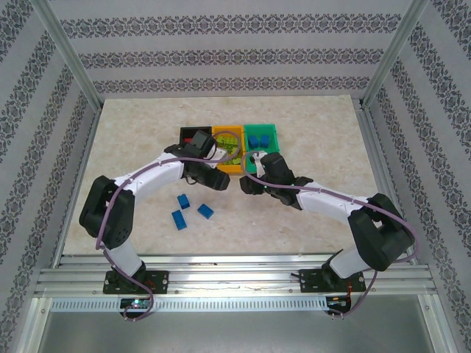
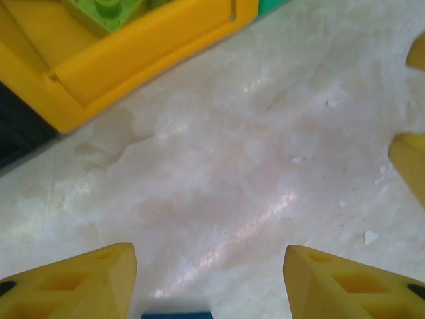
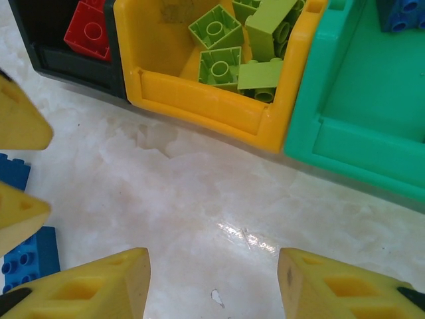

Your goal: Sort the legos into containers by color

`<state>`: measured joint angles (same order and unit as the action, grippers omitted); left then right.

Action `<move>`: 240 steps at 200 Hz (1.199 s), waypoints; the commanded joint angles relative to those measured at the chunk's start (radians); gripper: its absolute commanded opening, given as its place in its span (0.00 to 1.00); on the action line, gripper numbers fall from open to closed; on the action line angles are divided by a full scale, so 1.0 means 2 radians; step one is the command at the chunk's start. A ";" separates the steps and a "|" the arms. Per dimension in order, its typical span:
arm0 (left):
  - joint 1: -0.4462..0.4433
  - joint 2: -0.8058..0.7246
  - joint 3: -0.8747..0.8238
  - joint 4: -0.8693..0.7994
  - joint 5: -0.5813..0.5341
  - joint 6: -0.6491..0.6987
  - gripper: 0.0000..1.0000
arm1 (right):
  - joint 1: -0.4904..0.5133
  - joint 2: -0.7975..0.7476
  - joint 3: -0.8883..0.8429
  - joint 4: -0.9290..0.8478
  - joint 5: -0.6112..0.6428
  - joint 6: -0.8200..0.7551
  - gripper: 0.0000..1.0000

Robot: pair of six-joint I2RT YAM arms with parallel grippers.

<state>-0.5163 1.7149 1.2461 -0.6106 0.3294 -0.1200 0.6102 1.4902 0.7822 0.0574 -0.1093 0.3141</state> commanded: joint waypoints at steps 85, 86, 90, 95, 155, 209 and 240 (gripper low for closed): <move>-0.040 -0.020 -0.060 -0.090 -0.115 -0.052 0.65 | -0.003 0.000 -0.004 0.010 -0.006 0.008 0.55; -0.040 -0.019 -0.060 -0.090 -0.116 -0.053 0.65 | -0.003 0.000 -0.004 0.010 -0.006 0.008 0.55; -0.040 -0.016 -0.061 -0.089 -0.116 -0.054 0.66 | -0.003 -0.002 -0.004 0.011 -0.006 0.008 0.55; -0.041 -0.013 -0.061 -0.087 -0.117 -0.056 0.66 | -0.002 -0.004 -0.006 0.013 -0.005 0.009 0.55; -0.060 0.024 -0.059 -0.079 -0.114 -0.074 0.66 | -0.002 -0.037 -0.020 0.014 -0.004 0.013 0.55; -0.076 0.057 -0.052 -0.087 -0.127 -0.085 0.64 | -0.003 -0.049 -0.023 0.012 -0.006 0.016 0.56; -0.080 0.057 -0.048 -0.083 -0.127 -0.089 0.53 | -0.003 -0.053 -0.026 0.016 -0.007 0.017 0.56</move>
<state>-0.6556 1.8187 1.1366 -0.7578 0.0834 -0.2745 0.6044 1.4086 0.7467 0.0689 -0.1131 0.3378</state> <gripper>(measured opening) 0.566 0.560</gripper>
